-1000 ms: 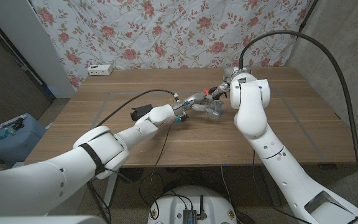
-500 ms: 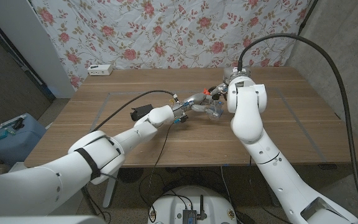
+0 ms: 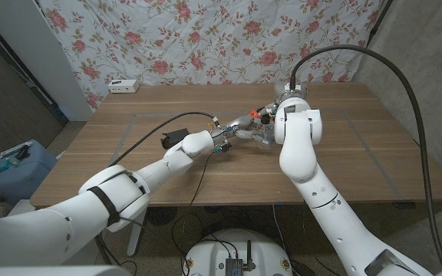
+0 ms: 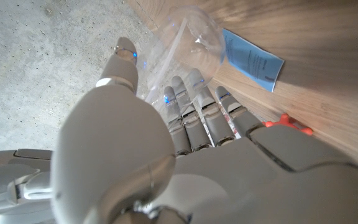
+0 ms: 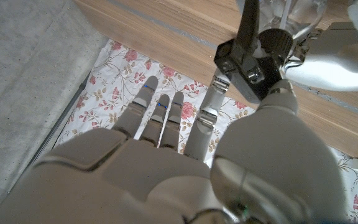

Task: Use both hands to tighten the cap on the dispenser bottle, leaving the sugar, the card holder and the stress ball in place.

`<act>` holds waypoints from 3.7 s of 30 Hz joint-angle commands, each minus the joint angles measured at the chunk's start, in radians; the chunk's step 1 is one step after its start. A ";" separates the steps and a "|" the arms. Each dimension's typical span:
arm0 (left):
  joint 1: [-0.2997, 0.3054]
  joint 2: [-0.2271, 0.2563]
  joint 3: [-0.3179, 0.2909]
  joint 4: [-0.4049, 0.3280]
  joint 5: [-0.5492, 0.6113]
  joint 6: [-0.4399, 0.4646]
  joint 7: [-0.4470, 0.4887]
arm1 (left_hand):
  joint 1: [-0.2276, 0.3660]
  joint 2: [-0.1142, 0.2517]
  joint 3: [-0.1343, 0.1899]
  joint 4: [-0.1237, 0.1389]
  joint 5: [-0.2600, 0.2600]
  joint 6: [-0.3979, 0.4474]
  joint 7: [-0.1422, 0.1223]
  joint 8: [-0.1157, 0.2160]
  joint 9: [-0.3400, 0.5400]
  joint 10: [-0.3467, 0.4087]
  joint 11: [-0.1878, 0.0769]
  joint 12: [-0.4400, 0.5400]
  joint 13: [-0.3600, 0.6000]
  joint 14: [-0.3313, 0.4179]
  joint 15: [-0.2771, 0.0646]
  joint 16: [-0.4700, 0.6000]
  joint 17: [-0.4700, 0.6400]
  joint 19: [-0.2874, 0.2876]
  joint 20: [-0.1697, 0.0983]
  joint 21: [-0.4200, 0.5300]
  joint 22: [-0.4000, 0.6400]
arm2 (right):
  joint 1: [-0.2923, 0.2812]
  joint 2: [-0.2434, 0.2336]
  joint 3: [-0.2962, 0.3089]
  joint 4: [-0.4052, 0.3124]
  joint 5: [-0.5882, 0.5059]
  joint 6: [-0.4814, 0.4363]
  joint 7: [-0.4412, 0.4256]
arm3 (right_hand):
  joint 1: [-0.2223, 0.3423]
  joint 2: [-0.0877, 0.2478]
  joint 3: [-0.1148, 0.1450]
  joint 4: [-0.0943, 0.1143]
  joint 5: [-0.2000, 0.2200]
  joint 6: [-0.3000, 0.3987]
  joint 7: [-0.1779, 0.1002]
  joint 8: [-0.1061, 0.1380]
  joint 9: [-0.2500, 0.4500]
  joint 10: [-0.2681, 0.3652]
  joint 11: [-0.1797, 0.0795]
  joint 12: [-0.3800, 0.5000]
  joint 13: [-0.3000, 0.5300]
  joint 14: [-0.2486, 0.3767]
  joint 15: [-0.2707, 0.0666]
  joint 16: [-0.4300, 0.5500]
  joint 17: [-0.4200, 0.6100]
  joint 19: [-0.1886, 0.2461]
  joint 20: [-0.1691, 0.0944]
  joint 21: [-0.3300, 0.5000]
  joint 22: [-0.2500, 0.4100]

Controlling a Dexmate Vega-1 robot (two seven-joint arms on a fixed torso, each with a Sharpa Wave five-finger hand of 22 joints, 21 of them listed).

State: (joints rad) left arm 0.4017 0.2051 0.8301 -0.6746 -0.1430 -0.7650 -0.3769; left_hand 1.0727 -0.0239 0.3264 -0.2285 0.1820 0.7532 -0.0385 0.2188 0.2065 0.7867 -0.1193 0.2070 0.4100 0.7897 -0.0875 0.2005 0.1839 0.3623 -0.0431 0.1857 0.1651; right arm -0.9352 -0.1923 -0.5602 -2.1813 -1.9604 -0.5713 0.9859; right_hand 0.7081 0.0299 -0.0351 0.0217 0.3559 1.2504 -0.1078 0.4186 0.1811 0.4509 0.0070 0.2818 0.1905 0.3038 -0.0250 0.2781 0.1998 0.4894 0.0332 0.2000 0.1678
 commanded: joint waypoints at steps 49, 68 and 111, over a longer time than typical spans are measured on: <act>-0.015 -0.018 -0.006 0.060 -0.019 -0.040 -0.035 | -0.041 0.118 0.082 0.074 0.009 0.096 -0.019 0.010 0.006 0.009 0.005 0.005 0.003 0.010 -0.068 0.001 0.000 0.005 -0.056 0.001 0.002 | -0.050 0.237 -0.028 0.166 -0.239 -0.102 -0.109 | 0.046 0.080 0.023 -0.014 -0.037 0.184 0.010 0.080 0.002 0.209 -0.002 -0.002 -0.004 0.190 -0.043 0.001 -0.010 0.100 -0.017 0.004 0.005; -0.025 -0.032 -0.006 0.092 -0.022 -0.059 -0.043 | -0.041 0.120 0.083 0.074 0.010 0.103 -0.019 0.012 0.006 0.014 0.007 0.006 0.000 0.009 -0.068 0.000 0.000 0.005 -0.056 0.001 0.002 | -0.061 0.282 -0.020 0.179 -0.221 -0.132 -0.155 | 0.145 0.117 0.077 -0.083 -0.079 0.185 0.023 0.163 0.006 0.245 -0.018 -0.024 -0.007 0.225 -0.059 -0.023 -0.016 0.103 -0.022 -0.001 0.005; -0.044 -0.051 -0.005 0.139 -0.024 -0.066 -0.036 | -0.039 0.119 0.084 0.071 0.010 0.101 -0.020 0.011 0.007 0.017 0.007 0.006 -0.002 0.009 -0.069 0.001 0.001 0.006 -0.056 0.001 0.002 | -0.048 0.234 0.016 0.060 -0.277 -0.011 -0.035 | -0.174 0.024 -0.094 0.061 -0.080 -0.082 0.003 0.046 0.000 0.172 0.002 -0.094 0.007 0.201 0.000 -0.065 0.013 0.075 0.023 -0.006 0.009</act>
State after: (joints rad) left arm 0.3650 0.1580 0.8256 -0.5476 -0.1672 -0.8322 -0.4148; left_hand 1.0727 -0.0239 0.3294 -0.2315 0.1852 0.7511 -0.0363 0.2224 0.2118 0.7937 -0.1122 0.2064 0.4082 0.7895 -0.0874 0.2003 0.1842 0.3623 -0.0431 0.1857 0.1651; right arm -0.9851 0.0460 -0.5610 -2.0762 -2.2249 -0.6214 0.8934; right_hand 0.5209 0.0480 -0.1203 0.0853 0.2635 1.1964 -0.1012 0.4818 0.1749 0.6397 0.0022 0.1920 0.1934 0.5140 -0.0317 0.2180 0.2120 0.5640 0.0459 0.1959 0.1749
